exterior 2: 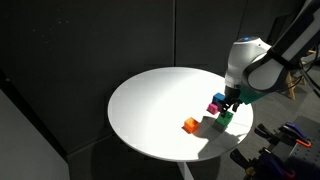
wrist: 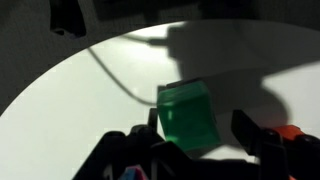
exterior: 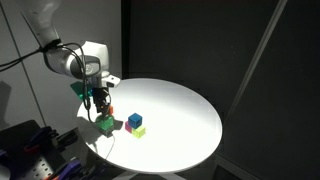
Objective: Pick up the green block and put it on the gray block
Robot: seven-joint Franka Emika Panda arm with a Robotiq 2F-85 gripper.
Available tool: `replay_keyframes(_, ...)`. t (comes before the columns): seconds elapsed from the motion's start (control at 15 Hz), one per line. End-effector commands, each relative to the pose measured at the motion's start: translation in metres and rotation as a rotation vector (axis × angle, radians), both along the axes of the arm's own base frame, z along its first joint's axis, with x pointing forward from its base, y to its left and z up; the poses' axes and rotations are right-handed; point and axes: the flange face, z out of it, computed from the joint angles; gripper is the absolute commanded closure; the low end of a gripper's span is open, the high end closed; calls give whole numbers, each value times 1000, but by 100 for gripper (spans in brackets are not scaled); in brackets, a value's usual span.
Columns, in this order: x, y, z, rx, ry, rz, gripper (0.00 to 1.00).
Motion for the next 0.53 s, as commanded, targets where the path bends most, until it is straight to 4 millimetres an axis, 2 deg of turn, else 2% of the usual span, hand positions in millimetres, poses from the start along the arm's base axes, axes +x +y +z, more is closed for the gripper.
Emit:
replay_keyframes(0.0,3,0,1,-5,-15,2,0)
replay_keyframes(0.47,-7,6,6,13,16,44,0)
